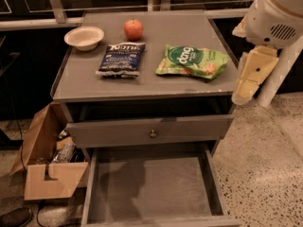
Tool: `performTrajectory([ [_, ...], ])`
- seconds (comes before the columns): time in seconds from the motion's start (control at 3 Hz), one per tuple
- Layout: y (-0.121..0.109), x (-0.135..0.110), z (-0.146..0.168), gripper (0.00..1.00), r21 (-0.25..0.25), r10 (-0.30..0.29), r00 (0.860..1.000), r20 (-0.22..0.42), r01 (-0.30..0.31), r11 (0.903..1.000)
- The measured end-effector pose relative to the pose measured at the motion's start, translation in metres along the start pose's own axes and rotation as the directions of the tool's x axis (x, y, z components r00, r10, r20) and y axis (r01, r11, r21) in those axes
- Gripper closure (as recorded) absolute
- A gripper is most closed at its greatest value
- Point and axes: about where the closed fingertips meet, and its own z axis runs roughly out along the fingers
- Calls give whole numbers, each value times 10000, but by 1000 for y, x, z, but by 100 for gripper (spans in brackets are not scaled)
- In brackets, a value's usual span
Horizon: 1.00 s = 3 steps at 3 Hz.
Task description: Place green rice chip bag into middle drawer
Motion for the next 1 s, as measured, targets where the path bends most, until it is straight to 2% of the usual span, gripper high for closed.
performTrajectory([
  [0.33, -18, -10, 19, 0, -292, 546, 9984, 128, -542, 9981],
  [0.67, -70, -19, 61, 0, -741, 1570, 9873, -231, -1583, 9846],
  [1.0, -73, -22, 62, 0, -638, 1550, 9878, -124, -1555, 9858],
])
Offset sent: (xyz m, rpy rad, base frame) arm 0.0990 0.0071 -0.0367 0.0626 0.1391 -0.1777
